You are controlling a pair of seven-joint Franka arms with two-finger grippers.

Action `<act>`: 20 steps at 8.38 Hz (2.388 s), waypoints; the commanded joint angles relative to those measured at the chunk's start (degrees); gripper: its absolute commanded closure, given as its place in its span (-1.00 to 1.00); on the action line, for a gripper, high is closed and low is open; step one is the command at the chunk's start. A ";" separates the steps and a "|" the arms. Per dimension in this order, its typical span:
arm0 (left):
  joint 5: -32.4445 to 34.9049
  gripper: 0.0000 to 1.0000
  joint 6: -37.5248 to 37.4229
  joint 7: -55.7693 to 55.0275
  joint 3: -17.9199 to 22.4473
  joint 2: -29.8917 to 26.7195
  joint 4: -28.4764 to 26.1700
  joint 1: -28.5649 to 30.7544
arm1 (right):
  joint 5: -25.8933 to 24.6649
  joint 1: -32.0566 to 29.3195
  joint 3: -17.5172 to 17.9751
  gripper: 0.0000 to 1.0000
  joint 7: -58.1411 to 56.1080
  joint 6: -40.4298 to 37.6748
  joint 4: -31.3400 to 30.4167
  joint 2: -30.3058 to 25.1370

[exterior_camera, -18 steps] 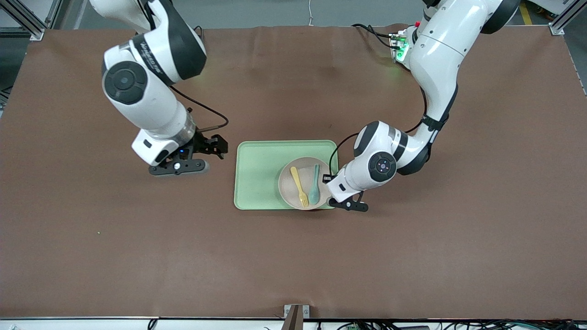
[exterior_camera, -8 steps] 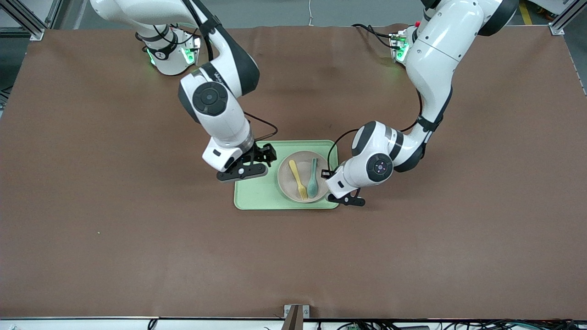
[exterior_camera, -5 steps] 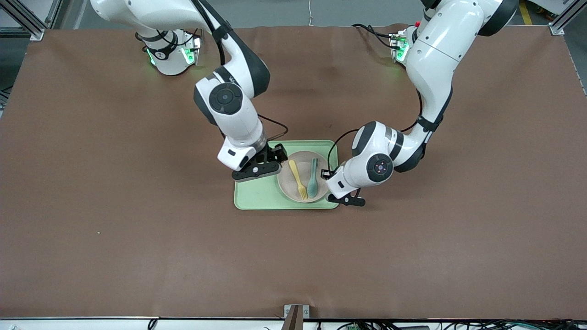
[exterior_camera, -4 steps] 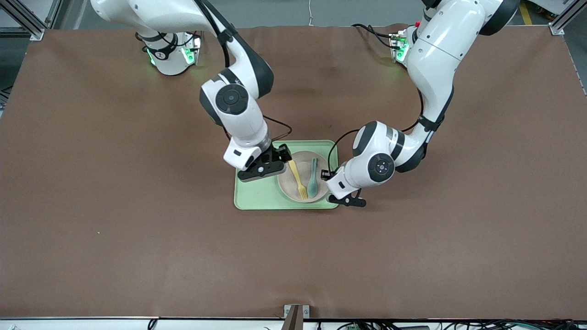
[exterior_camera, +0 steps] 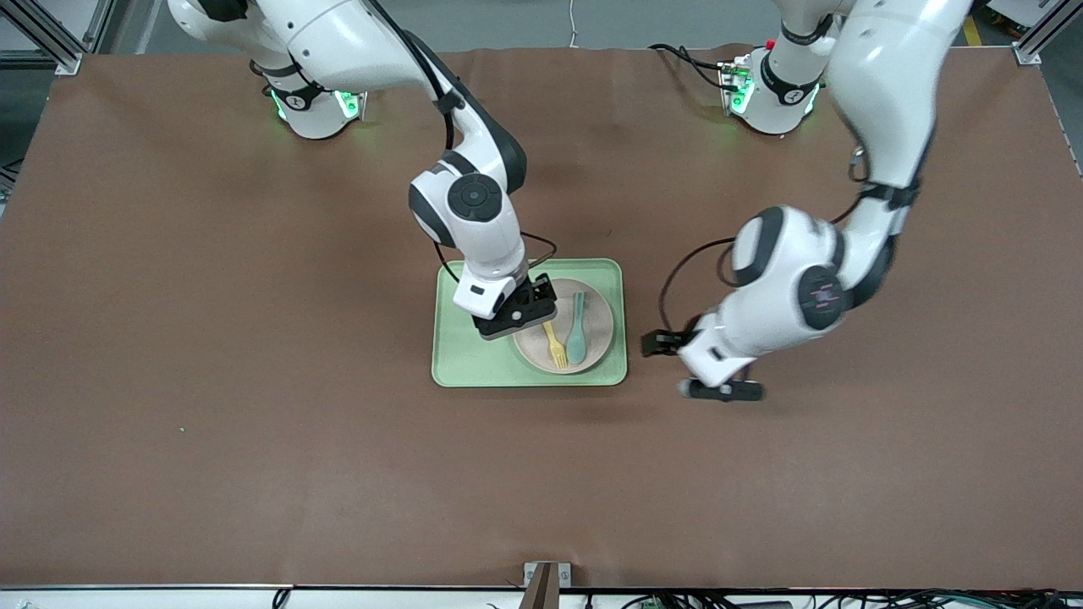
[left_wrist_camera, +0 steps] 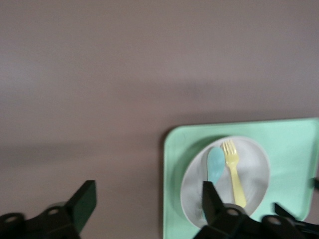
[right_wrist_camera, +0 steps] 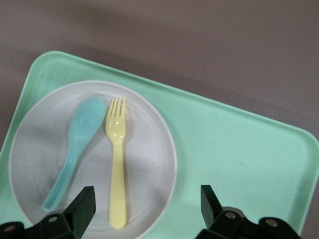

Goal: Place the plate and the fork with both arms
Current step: 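Release the plate and withdraw the left gripper while the right gripper descends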

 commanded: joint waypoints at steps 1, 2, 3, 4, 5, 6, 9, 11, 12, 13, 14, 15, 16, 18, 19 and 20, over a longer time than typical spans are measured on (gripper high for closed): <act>1.63 -0.99 -4.86 -1.99 0.01 -9.72 -2.78 5.46 | -1.08 1.40 -0.47 -0.52 0.71 0.86 0.94 1.80; 5.72 -0.99 -8.46 -2.17 -0.07 -13.32 -2.61 7.32 | -0.99 1.93 -0.47 -0.37 0.80 0.86 1.03 2.33; 8.29 -0.99 -12.85 -3.48 0.01 -17.01 -2.69 8.03 | -0.81 2.11 -0.47 -0.29 0.80 0.86 1.03 2.86; 11.27 -0.99 -15.07 -5.50 0.01 -20.53 -2.78 9.69 | -0.64 2.28 -0.47 -0.19 1.23 0.94 1.11 3.30; 14.08 -0.99 -17.01 -6.04 0.62 -23.79 -3.13 9.53 | -0.90 2.90 -0.47 -0.18 2.98 2.42 2.16 4.87; 14.63 -0.99 -18.16 -5.00 4.89 -27.47 -4.88 6.75 | -0.99 2.99 -0.55 -0.18 3.43 4.00 2.26 5.84; 15.96 -0.99 -17.99 -0.62 12.99 -36.98 -13.23 -0.64 | -1.08 3.08 -0.55 -0.18 3.43 4.20 2.35 6.64; 15.96 -0.99 -21.74 3.24 13.11 -35.78 -11.59 -0.14 | -1.08 3.43 -0.55 0.10 4.57 3.93 2.26 6.99; 14.83 -0.99 -24.29 5.19 14.07 -35.16 -9.14 0.30 | -1.08 3.52 -0.55 0.23 5.88 3.85 2.26 6.99; 13.25 -0.99 -26.32 5.38 15.12 -34.46 -6.41 0.83 | -1.08 3.86 -0.55 0.27 5.98 3.76 2.26 6.99; 13.15 -0.99 -29.21 6.60 15.13 -33.67 -3.43 0.92 | -1.08 3.87 -0.55 0.27 5.98 3.76 2.26 7.34; 12.88 -0.99 -29.33 7.48 15.22 -32.97 -1.75 0.92 | -1.16 3.87 -0.55 0.27 5.98 3.76 2.26 7.43; 12.97 -0.99 -29.42 7.84 15.13 -32.61 -1.47 0.83 | -1.16 3.96 -0.55 0.27 5.98 3.76 2.26 7.61; 13.06 -0.99 -29.42 11.97 15.22 -32.43 -1.46 0.83 | -1.16 4.04 -0.64 0.22 5.98 3.67 2.26 7.79; 13.06 -0.99 -29.42 11.63 15.22 -31.74 -1.38 0.83 | -1.16 4.30 -0.82 0.38 5.98 3.76 2.26 7.79; 13.06 -0.99 -29.42 11.97 15.22 -31.56 -1.38 0.83 | -1.16 4.57 -0.91 0.52 5.98 3.67 2.17 7.79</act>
